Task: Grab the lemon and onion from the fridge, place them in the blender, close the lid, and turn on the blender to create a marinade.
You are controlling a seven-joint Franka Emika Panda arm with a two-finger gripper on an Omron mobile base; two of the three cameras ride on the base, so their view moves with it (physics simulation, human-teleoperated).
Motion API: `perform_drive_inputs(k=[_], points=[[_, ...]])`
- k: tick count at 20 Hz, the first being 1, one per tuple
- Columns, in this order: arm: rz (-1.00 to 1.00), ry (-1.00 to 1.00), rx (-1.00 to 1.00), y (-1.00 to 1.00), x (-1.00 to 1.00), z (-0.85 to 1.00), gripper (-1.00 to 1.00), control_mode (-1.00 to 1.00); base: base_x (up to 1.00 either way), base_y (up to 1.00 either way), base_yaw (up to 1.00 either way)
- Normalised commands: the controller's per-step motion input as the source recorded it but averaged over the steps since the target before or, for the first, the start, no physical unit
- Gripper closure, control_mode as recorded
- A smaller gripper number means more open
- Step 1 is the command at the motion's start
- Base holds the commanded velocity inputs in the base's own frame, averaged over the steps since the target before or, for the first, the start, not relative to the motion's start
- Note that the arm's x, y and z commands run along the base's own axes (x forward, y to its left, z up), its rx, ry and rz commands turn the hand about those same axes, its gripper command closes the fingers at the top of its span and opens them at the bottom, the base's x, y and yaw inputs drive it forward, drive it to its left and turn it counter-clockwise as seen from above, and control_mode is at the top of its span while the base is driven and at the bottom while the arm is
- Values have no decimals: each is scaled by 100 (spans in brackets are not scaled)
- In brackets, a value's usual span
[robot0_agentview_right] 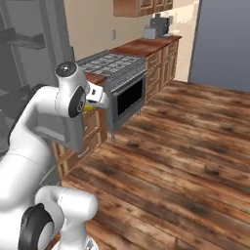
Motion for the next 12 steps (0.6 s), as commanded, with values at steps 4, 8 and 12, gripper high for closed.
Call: perform_drive_inputs(k=[4, 8, 12], points=[[0, 0, 0, 0, 0, 0, 100, 100, 0, -44, -48], [0, 0, 0, 0, 0, 0, 100, 100, 0, -59, -39], [0, 0, 0, 0, 0, 0, 100, 100, 2, -66, -34]])
